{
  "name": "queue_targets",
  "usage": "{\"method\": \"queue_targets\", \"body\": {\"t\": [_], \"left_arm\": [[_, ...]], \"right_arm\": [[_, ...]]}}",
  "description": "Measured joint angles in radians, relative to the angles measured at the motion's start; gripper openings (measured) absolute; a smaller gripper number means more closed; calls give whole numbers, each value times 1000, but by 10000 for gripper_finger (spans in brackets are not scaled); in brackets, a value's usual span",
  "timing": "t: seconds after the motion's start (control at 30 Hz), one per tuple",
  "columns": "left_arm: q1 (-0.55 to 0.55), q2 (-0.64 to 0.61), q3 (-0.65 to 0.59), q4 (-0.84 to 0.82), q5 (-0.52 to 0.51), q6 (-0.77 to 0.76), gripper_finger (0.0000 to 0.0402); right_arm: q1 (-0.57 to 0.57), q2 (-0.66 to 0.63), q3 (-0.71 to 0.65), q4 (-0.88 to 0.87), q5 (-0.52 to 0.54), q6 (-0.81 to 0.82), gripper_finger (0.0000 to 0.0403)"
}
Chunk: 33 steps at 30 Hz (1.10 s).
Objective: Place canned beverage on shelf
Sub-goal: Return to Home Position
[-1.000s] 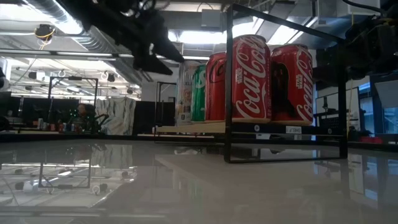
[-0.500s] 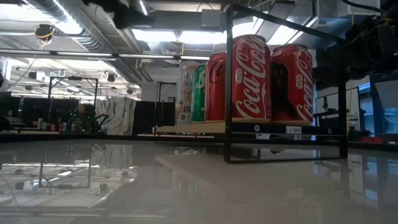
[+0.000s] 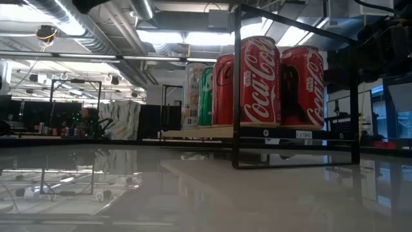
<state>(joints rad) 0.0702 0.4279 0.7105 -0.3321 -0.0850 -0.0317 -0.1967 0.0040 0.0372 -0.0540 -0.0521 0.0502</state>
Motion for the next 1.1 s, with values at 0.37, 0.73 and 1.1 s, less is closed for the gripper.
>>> {"method": "queue_targets", "body": {"t": [0.37,0.73,1.1], "left_arm": [[-6,-314,-200,1,13,-12,390],[-6,-423,-284,14,55,-12,390],[-6,-425,-392,122,108,-18,348]], "right_arm": [[0,0,0,0,0,0,399],[0,0,0,0,7,0,399],[0,0,0,0,8,0,399]]}}
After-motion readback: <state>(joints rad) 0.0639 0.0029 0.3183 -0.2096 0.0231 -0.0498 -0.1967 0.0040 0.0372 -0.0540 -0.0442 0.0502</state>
